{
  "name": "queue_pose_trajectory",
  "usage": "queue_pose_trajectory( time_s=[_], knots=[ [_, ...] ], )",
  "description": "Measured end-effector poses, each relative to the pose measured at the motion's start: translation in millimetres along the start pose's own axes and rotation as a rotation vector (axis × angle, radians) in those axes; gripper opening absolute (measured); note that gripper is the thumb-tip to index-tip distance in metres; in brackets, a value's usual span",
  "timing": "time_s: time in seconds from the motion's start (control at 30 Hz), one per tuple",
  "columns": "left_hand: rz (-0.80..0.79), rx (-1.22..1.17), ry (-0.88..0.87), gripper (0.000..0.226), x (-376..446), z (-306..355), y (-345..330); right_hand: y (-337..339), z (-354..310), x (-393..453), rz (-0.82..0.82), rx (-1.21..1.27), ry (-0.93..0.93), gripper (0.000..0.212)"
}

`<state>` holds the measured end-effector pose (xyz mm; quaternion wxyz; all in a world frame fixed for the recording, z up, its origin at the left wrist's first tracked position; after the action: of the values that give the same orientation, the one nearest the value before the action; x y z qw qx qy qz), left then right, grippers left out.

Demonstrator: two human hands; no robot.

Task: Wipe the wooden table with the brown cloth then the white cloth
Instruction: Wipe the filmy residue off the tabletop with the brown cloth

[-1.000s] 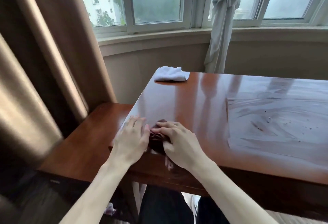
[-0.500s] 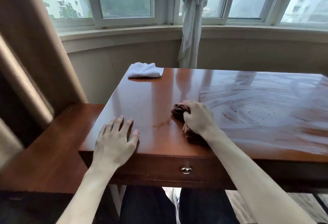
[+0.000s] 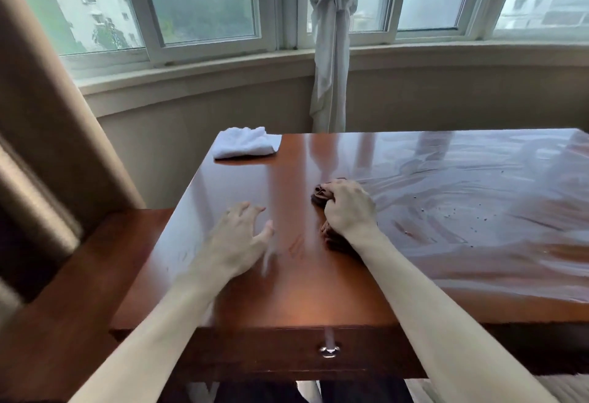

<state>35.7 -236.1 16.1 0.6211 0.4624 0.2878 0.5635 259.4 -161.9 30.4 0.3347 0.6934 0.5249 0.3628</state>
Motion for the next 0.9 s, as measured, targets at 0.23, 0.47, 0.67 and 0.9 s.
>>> queue_pose_trajectory(
  time_s=[0.23, 0.47, 0.67, 0.9],
  knots=[
    [-0.022, -0.004, 0.009, 0.057, 131.4, -9.1, -19.5, -13.8, 8.6, 106.3, -0.049, 0.076, -0.019, 0.057],
    [-0.004, 0.195, 0.050, 0.063, 154.9, -37.8, -49.8, -52.4, -2.4, 275.7, -0.018, 0.063, -0.083, 0.036],
    [0.003, 0.214, 0.058, 0.076, 155.9, -35.4, -48.2, -69.5, -9.7, 320.9, -0.022, -0.010, -0.037, 0.034],
    [-0.050, 0.210, 0.062, 0.062, 155.2, -31.7, -45.7, -44.7, 2.7, 194.8, -0.104, -0.037, 0.089, 0.044]
  ],
)
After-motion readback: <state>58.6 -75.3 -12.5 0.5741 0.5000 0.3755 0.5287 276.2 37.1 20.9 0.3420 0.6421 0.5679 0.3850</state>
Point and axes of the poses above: each hand's wrist, its own x-axis towards the middle knuckle, its own y-axis out of the back of the hand, z = x × y, the point moved 6 cm from there along x, towards the middle knuckle, and after that the axes turned 14 degrees about -y, right-handed, at the moved point
